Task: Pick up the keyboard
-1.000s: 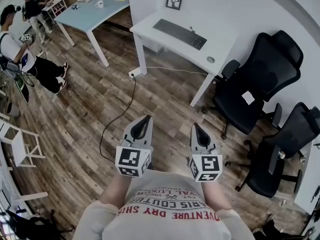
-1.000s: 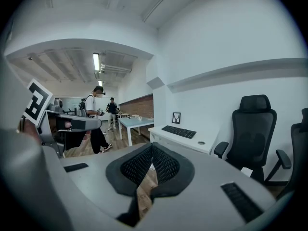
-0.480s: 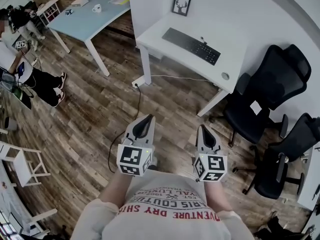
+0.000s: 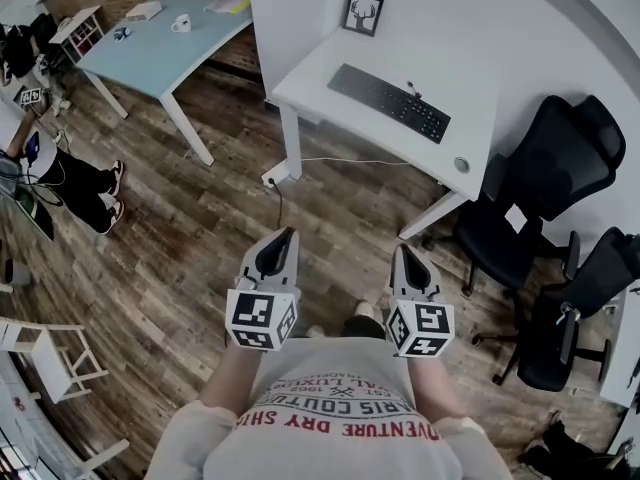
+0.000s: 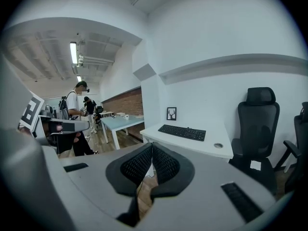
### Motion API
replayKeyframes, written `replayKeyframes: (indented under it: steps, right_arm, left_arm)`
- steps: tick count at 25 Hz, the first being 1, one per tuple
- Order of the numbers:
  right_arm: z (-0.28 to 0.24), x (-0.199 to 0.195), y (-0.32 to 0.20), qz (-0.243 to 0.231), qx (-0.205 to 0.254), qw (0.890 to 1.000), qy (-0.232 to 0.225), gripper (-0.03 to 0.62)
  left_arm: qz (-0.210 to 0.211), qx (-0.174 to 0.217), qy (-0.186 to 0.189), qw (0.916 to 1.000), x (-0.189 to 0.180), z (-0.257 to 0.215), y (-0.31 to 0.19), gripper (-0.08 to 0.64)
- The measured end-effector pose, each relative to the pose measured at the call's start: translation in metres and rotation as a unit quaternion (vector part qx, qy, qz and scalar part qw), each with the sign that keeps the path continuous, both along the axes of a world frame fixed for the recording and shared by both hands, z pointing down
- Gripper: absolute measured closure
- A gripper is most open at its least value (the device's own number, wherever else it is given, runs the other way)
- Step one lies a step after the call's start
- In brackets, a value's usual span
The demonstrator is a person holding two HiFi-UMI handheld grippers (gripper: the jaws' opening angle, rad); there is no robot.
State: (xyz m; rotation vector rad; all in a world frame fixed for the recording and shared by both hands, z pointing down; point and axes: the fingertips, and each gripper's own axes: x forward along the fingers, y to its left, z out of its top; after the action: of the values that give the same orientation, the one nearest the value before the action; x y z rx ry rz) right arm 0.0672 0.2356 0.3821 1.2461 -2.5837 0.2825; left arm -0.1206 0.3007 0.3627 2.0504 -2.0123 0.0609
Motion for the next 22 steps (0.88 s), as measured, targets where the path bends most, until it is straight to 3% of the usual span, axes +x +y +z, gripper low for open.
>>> replayKeyframes:
  steps: [9,22]
  right_arm:
    - [0.017,-0.025,-0.078,-0.016,-0.002,1.000,0.008,0.566]
    - [0.017,-0.025,-0.284,-0.026,-0.021,0.999,-0.021,0.566]
  left_arm:
    - [-0.017,-0.008,-0.004,0.9998,-0.023,0.012,-0.073,0.528]
    - [-0.044,-0.009,-0.026,0.9987,-0.026,0.001,-0.266,0.528]
